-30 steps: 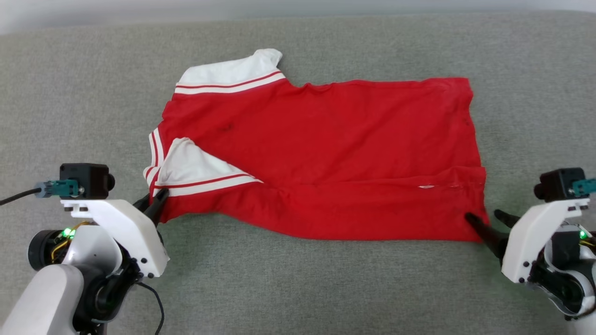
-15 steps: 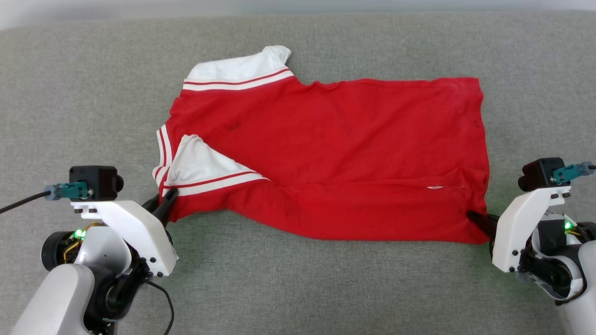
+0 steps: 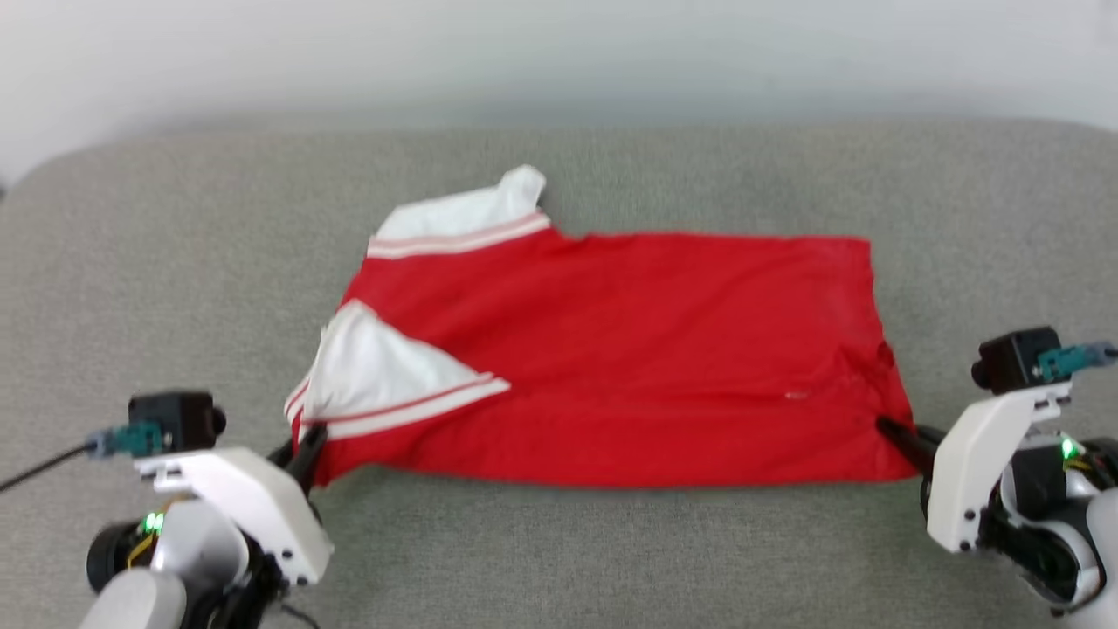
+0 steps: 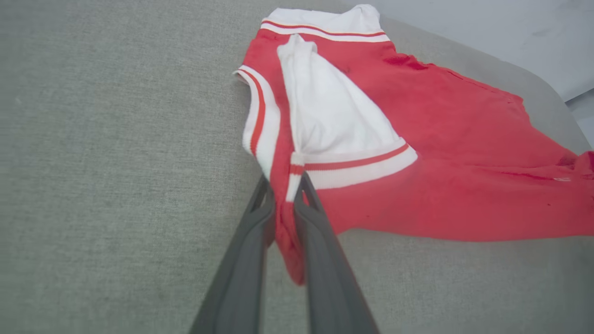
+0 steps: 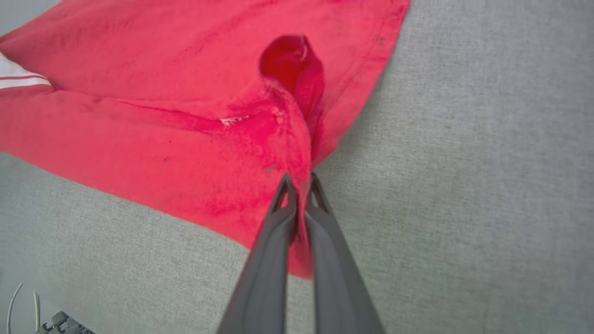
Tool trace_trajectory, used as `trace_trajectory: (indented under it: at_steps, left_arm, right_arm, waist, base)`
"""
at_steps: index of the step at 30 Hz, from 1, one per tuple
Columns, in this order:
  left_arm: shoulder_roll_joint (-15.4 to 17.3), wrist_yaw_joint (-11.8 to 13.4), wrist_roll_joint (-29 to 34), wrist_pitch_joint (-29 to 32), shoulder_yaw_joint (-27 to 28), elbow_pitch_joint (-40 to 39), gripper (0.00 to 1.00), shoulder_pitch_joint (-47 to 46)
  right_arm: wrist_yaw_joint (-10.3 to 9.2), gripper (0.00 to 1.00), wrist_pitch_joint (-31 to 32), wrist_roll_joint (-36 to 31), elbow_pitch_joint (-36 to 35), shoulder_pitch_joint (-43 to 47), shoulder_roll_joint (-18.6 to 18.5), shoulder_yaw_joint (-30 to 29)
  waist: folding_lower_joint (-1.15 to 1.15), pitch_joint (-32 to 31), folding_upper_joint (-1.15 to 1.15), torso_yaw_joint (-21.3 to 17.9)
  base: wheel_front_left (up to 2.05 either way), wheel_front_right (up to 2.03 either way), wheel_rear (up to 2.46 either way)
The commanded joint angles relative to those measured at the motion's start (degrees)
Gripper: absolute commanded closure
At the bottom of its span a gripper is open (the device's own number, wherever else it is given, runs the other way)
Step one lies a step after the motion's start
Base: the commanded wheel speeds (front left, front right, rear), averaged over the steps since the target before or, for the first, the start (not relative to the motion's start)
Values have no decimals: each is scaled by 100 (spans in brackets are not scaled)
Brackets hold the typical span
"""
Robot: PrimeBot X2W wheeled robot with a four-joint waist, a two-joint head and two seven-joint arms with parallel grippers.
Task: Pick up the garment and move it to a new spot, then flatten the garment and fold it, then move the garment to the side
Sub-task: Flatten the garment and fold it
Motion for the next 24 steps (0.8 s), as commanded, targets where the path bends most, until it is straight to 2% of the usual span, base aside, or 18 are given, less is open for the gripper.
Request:
trace_trajectory:
  at_steps: [1,8,11,12,13,14,15,16,20,24]
  left_arm:
    - [0,34,-19,-32,30,-34,100,108]
    - [-73,259,-251,102,43,-163,100,975]
    - [-186,154,-446,215,-40,7,100,1106]
    - [-216,135,-484,214,-48,108,100,1103]
    - [-236,104,-491,195,-68,219,100,1074]
    - [-299,63,-538,194,-103,323,85,1030]
    - [-361,22,-565,150,-108,443,53,965]
    - [-377,-14,-561,105,-105,560,0,907]
    - [-417,-114,-452,-170,-77,891,0,724]
    - [-378,-156,-250,-599,5,891,0,563]
  right_arm:
    - [-2,100,-15,24,-33,114,-37,-19]
    - [-3,100,53,-14,-269,818,15,-180]
    - [-2,100,12,-46,-168,1041,116,-234]
    - [-2,80,-10,-36,-101,1099,163,-245]
    - [-2,38,-45,-51,-18,1143,189,-255]
    - [-2,0,-104,-92,70,1187,215,-261]
    - [-2,0,-182,-83,158,1210,264,-263]
    - [-2,0,-282,-71,221,1208,310,-247]
    - [-2,0,-896,-126,324,1193,339,-199]
    - [-2,0,-1779,-326,103,1186,306,-219]
  waist:
    - [0,-177,0,15]
    - [0,-525,0,8]
    - [0,-522,0,17]
    - [0,-515,0,13]
    - [0,-504,0,7]
    - [0,-490,0,7]
    - [0,-472,0,6]
    - [0,-457,0,-4]
    - [0,-428,0,-79]
    - [0,-473,0,-177]
  base:
    - [0,0,0]
    - [0,0,0]
    - [0,0,0]
    - [0,0,0]
    - [0,0,0]
    - [0,0,0]
    - [0,0,0]
    - [0,0,0]
    - [0,0,0]
    - [0,0,0]
